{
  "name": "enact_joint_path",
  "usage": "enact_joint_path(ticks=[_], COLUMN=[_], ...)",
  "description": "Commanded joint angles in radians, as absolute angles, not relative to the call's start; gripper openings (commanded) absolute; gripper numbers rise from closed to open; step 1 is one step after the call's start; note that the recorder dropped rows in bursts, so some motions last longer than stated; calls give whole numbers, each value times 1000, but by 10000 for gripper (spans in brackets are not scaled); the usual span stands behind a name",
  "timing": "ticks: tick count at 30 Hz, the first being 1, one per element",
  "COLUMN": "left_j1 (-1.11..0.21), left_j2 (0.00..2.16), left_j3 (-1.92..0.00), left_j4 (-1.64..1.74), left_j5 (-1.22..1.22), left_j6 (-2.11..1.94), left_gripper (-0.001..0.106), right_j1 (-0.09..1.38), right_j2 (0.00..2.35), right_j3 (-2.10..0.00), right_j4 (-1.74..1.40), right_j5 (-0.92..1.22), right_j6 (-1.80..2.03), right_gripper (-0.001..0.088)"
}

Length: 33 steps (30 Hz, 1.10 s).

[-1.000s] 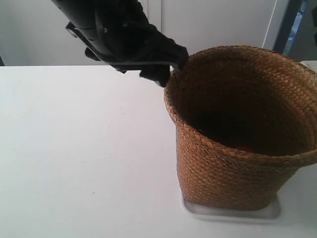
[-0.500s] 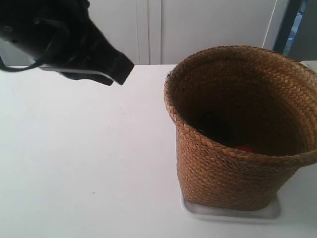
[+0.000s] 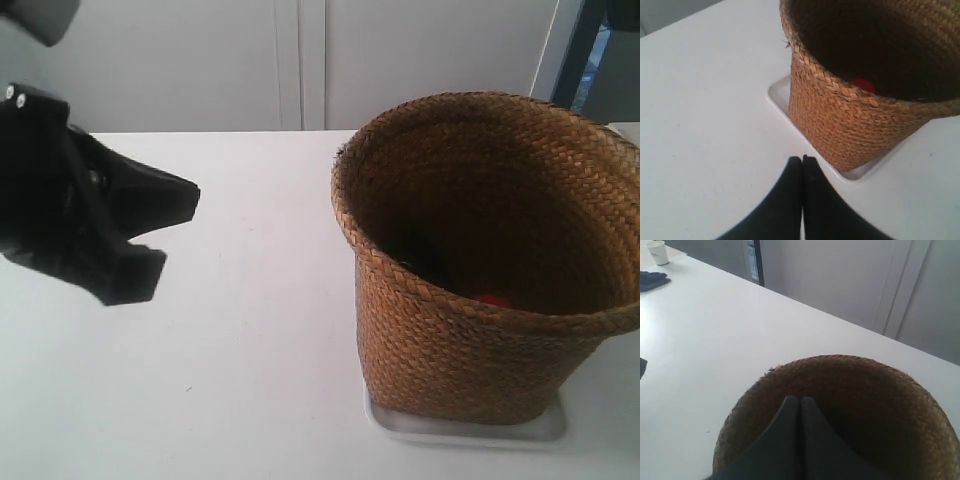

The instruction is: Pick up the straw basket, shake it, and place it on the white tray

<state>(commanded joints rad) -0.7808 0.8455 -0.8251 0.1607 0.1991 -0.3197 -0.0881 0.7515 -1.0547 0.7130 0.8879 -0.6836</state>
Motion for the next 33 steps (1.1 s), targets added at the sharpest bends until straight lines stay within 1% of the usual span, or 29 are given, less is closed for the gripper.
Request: enact_joint_path(ticks=[4,11,29,31,33], left_j1=[-781,-781,-786,-778,-722], left_j2=[754,648,605,585,548], left_j3=[-755,-710,-710,-710,-710], left_j4=[173,160,164,189,191], left_j5=[110,129,136,126,129], left_j6=[-310,-336,-332,-301,-273], left_gripper=[0,0,0,0,0], right_j1=[-88,-88,-88,-88,-88], right_j2=[639,542,532,532,532], right_j3=[-1001,-951,-951,-951,-951], right_j4=[715,710,710,710,710], right_j5=[813,820,830,832,832], right_j6=[-719,-730,-730,-730,-730], right_gripper=[0,0,0,0,0])
